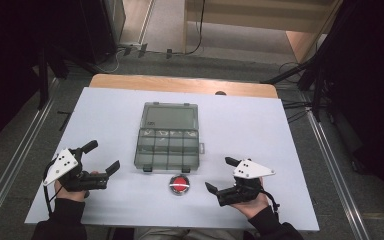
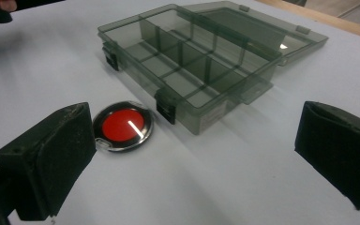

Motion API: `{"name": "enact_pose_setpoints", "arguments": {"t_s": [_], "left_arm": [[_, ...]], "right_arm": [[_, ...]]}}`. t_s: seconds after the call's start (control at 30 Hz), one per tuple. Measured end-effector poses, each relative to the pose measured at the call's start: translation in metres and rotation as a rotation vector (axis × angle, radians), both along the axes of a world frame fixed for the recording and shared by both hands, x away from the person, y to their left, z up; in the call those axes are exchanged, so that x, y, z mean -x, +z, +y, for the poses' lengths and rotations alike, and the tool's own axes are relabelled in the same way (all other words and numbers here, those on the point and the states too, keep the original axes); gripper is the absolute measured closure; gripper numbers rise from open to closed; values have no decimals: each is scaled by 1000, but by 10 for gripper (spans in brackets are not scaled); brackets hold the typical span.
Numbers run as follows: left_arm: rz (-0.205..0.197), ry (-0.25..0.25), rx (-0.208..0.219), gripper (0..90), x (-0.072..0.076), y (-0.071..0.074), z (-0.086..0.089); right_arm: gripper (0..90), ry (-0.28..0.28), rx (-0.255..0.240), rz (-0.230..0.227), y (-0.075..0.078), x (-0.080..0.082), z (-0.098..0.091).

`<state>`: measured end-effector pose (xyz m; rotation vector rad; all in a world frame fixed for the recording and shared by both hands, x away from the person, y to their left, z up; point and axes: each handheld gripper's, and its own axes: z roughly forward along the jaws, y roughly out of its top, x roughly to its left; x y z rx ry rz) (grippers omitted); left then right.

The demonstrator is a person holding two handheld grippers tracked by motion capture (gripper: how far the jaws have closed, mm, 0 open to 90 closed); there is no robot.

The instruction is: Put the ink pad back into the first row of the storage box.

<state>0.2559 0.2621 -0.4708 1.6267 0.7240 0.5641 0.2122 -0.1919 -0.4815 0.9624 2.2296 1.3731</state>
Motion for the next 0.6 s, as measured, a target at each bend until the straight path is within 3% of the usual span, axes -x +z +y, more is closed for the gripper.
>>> {"name": "enact_pose_setpoints", "arguments": {"t_s": [0.6], "left_arm": [[5,-1,-3,0,-2,-1,-1]], "right_arm": [[0,109,73,18,2,2,40]]}}
